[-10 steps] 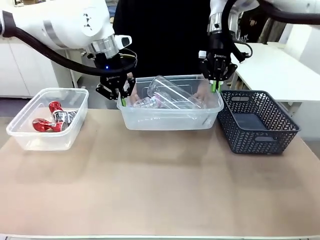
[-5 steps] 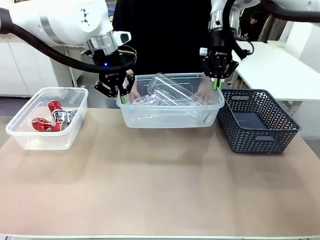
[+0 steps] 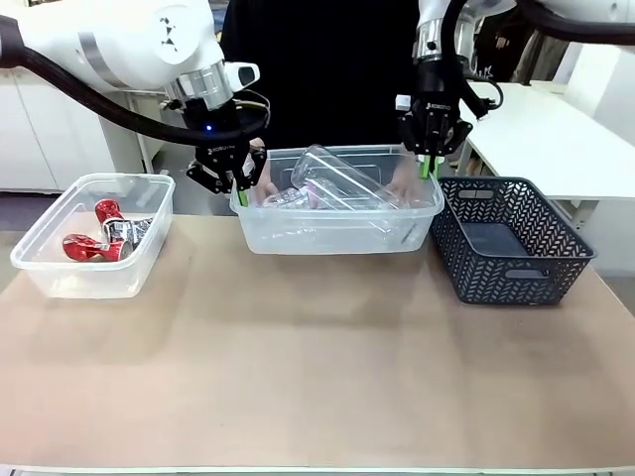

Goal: Sort the waste into each basket.
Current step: Release the Organizing box you were holding.

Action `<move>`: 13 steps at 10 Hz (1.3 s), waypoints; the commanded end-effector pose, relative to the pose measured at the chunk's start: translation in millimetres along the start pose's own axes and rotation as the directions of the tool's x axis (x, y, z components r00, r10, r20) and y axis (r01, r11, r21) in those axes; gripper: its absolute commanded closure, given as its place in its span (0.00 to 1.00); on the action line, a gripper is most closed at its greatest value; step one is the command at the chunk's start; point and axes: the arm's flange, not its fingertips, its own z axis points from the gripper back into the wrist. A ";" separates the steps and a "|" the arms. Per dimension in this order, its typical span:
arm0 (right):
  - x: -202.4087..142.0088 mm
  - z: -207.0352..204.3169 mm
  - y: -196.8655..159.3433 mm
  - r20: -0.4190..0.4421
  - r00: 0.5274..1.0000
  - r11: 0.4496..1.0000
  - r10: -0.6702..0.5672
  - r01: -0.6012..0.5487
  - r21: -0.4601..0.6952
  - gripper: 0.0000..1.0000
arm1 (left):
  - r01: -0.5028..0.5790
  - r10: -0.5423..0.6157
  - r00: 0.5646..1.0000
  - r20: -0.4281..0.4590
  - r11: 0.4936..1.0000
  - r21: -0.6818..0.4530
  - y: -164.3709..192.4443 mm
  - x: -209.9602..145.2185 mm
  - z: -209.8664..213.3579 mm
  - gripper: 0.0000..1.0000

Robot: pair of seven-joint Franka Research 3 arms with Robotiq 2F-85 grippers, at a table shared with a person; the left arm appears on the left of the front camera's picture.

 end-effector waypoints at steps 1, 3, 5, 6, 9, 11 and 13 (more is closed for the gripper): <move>0.1 0.0 -0.1 0.000 1.000 1.000 0.000 0.000 0.000 0.91 | 0.008 -0.008 1.000 0.012 1.000 0.002 0.5 -1.0 1.7 0.96; -7.6 -4.1 2.0 0.073 0.997 1.000 0.022 -0.022 0.002 0.40 | 0.010 -0.010 1.000 0.005 1.000 0.008 0.4 -2.1 2.0 0.37; -10.6 -7.8 -2.4 0.076 0.997 1.000 0.009 -0.011 0.014 0.00 | 0.017 -0.017 1.000 0.011 1.000 0.001 3.0 -5.7 5.1 0.32; -10.9 -13.0 -7.5 0.077 0.997 0.999 0.010 -0.014 0.047 0.00 | 0.015 -0.015 1.000 0.008 1.000 -0.007 5.8 -9.2 4.6 0.00; -33.9 -10.3 -23.0 0.224 0.975 0.990 -0.014 -0.018 0.137 0.00 | 0.025 -0.024 0.999 0.025 0.999 -0.025 22.0 -18.9 17.7 0.00; -62.4 -8.9 -22.9 0.420 0.907 0.972 -0.023 -0.078 0.223 0.00 | 0.036 -0.036 0.999 0.015 0.997 -0.062 33.4 -17.8 27.5 0.00; -81.2 -29.6 -19.5 0.590 0.801 0.969 -0.101 -0.056 0.241 0.00 | 0.031 -0.031 1.000 0.007 0.996 -0.081 37.7 -14.6 30.2 0.00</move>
